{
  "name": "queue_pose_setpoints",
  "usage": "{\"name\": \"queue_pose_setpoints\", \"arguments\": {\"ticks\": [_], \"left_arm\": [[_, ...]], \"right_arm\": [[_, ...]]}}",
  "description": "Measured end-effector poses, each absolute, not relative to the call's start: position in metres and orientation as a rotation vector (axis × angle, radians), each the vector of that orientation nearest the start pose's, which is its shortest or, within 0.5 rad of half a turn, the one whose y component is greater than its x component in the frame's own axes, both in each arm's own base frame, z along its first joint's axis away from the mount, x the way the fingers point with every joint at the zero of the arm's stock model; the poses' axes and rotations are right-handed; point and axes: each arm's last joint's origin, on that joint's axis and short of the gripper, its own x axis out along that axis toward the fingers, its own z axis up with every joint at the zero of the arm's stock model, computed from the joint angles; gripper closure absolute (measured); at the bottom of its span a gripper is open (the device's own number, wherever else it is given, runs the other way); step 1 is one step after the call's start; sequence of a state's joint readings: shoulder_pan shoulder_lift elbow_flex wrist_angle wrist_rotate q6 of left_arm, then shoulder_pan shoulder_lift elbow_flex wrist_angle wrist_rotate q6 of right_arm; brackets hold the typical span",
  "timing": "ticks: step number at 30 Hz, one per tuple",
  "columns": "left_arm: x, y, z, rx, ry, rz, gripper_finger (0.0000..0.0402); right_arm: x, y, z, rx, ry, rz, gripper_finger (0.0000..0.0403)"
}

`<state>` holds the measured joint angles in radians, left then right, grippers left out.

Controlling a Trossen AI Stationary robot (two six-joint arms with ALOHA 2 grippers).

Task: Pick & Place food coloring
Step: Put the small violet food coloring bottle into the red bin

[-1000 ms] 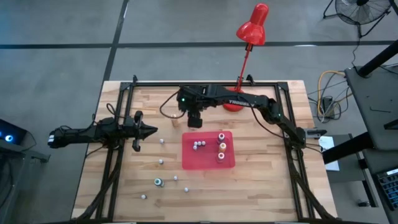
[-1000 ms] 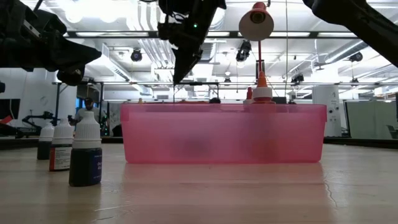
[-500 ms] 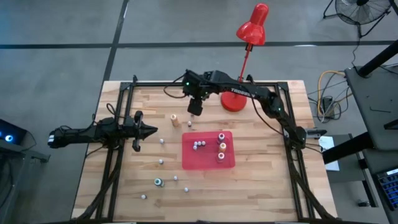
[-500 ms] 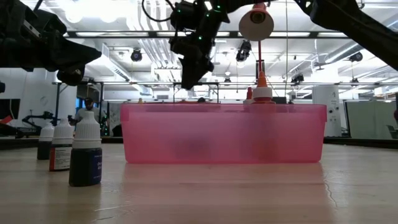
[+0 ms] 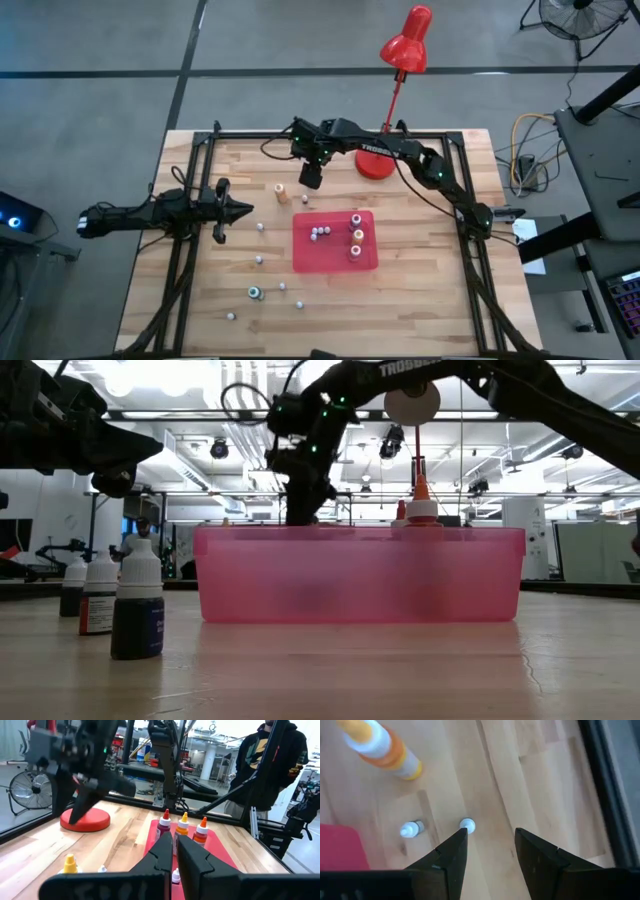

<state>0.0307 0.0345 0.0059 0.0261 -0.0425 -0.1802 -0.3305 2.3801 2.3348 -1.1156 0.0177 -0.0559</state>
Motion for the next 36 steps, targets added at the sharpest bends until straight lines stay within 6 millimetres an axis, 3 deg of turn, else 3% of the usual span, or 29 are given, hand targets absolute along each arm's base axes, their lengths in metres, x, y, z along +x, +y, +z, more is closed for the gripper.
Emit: {"name": "queue_pose_setpoints", "arguments": {"ticks": [10,23,36], "left_arm": [[0.099,0.004,0.165,-0.180,-0.005,0.073,0.0402],[0.099,0.004,0.165,-0.180,-0.005,0.073,0.0402],[0.099,0.004,0.165,-0.180,-0.004,0.073,0.0402]], "right_arm": [[0.481,-0.159,0.210,0.176,1.226,-0.214,0.0248],[0.490,-0.157,0.203,0.135,1.173,-0.179,0.0248],[0.487,-0.156,0.177,0.123,1.227,-0.155,0.0248]]}}
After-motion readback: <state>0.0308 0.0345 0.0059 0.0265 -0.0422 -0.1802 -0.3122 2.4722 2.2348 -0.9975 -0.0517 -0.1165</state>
